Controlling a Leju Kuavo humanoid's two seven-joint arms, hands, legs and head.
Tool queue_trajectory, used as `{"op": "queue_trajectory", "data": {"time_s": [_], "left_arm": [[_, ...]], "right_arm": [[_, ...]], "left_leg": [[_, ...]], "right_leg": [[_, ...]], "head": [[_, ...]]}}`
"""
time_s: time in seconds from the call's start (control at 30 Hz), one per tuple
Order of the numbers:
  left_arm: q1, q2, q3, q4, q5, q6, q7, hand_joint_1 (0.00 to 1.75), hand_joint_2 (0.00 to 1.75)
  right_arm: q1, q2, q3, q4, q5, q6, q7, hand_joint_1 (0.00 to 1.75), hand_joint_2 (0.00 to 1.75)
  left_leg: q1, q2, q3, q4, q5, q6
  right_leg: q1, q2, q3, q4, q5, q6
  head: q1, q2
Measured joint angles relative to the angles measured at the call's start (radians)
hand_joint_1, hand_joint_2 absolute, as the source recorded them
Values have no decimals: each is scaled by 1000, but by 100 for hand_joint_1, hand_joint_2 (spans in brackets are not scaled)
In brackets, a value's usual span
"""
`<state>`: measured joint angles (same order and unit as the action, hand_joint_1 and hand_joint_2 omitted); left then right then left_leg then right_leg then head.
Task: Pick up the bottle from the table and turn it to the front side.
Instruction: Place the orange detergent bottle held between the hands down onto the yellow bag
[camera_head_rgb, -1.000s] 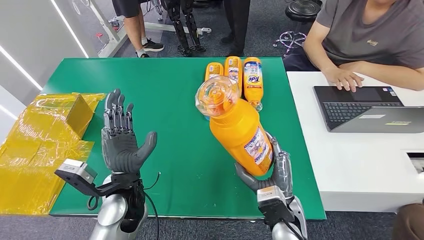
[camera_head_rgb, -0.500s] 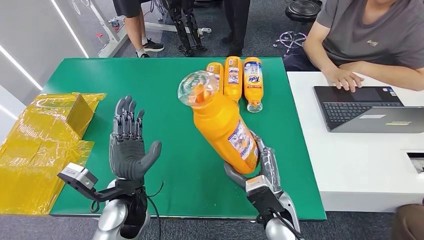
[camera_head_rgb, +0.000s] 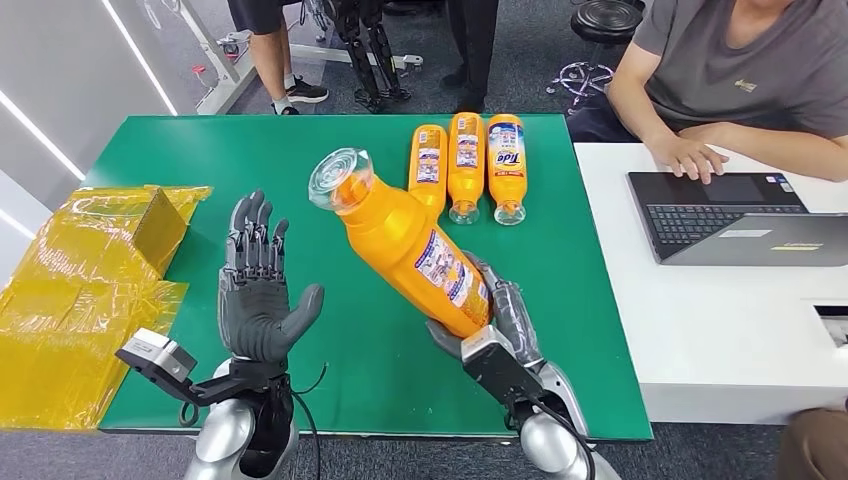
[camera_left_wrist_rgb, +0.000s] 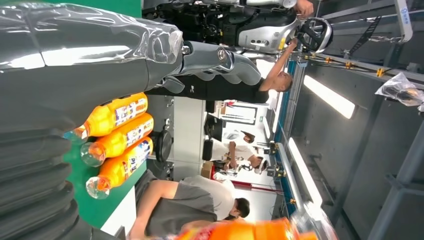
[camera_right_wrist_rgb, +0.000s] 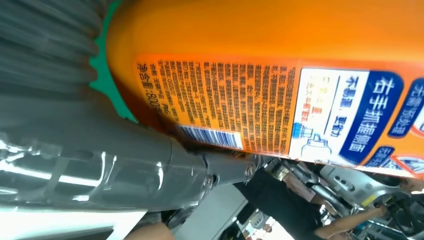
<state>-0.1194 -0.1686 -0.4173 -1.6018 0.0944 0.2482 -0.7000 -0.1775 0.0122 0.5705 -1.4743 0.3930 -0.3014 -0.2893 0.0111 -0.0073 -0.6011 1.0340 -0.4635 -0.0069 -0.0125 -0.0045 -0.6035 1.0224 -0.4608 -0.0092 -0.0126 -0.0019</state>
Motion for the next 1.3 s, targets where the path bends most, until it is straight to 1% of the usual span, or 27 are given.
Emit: {"op": "queue_trajectory", "data": {"time_s": [0.13,0.27,0.67,0.83,1.07,1.3], "left_arm": [[0,0,0,0,-5,-3,0,0,175],[-1,-1,0,0,-9,-13,8,0,175],[-1,-1,0,0,-9,-18,11,0,175],[0,-2,0,-1,1,-39,26,0,175],[3,-9,3,-5,17,-42,61,0,175],[13,-11,10,-5,29,-31,72,0,175]], "right_arm": [[-19,0,13,27,24,62,28,175,175],[-27,0,25,47,49,120,38,175,175],[-32,0,35,70,56,133,40,175,175],[-32,-1,39,71,84,193,57,175,175],[-29,-3,54,70,106,228,51,175,175],[-24,-9,55,69,142,283,61,175,175]], "left_leg": [[0,0,0,0,0,0],[0,0,0,0,0,0],[0,0,0,0,0,0],[0,0,0,0,0,0],[0,0,0,0,0,0],[0,0,0,0,0,0]], "right_leg": [[0,0,0,0,0,0],[0,0,0,0,0,0],[0,0,0,0,0,0],[0,0,0,0,0,0],[0,0,0,0,0,0],[0,0,0,0,0,0]], "head": [[0,0],[0,0],[0,0],[0,0],[0,0],[0,0]]}}
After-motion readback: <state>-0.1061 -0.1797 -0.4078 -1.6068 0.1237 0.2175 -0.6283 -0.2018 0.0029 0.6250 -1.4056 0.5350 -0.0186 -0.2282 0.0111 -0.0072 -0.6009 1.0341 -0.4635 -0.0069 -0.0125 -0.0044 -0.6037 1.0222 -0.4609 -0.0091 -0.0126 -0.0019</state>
